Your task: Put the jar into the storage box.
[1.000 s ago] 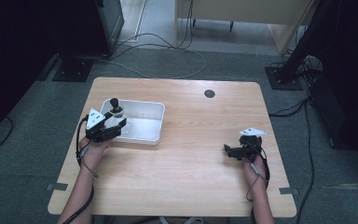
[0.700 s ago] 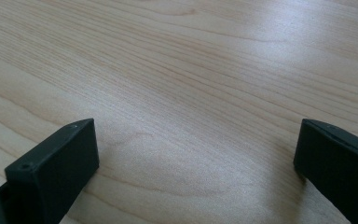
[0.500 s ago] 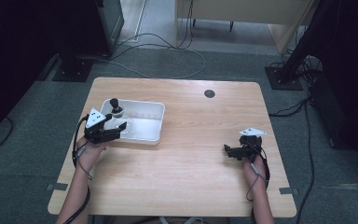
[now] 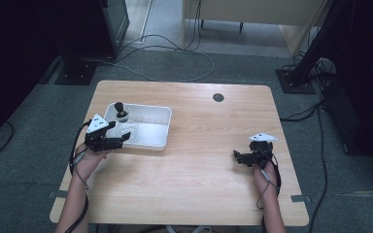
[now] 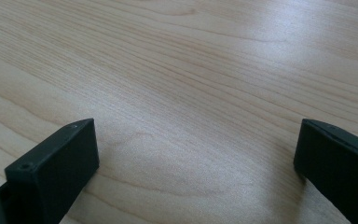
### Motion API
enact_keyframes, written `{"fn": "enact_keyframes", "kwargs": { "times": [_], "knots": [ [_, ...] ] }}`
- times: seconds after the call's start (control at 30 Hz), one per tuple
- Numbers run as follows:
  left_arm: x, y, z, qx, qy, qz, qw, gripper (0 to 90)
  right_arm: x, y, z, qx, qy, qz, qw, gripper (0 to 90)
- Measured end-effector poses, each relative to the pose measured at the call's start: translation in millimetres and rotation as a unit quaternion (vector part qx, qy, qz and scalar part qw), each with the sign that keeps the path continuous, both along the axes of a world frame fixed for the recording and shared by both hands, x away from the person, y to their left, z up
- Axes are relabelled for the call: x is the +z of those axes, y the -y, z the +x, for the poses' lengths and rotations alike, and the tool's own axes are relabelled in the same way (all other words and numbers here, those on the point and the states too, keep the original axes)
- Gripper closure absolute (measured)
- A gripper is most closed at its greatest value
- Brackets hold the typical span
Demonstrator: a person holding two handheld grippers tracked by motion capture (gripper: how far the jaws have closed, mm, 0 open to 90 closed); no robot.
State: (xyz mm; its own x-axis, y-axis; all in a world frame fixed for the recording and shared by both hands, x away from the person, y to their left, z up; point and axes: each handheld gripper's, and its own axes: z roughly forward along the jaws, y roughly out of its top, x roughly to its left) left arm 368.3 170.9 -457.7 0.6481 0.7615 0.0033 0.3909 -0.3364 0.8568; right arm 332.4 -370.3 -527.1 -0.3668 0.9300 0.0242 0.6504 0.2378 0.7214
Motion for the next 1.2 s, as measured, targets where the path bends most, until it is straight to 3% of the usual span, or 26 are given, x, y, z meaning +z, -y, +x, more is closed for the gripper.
{"fn": "enact_keyframes", "kwargs": {
  "times": [0.37,0.7,1.0,1.2],
  "knots": [
    [0.1,-4.1,-3.7,-0.026,-0.019,0.013,0.9994,21.3,0.0,-0.1,0.0,0.000,0.000,0.000,1.0000,0.0],
    [1.8,-13.6,-9.6,-0.048,-0.027,0.007,0.9985,21.3,0.0,0.0,0.0,0.000,0.000,0.000,1.0000,0.0],
    [0.2,-20.4,-16.2,-0.082,-0.033,0.010,0.9961,21.3,0.0,-0.1,0.0,0.000,0.000,0.000,1.0000,0.0],
    [-0.7,-24.0,-19.0,-0.091,-0.035,0.013,0.9951,21.3,0.0,-0.1,0.0,0.000,0.000,0.000,1.0000,0.0]
  ]
}}
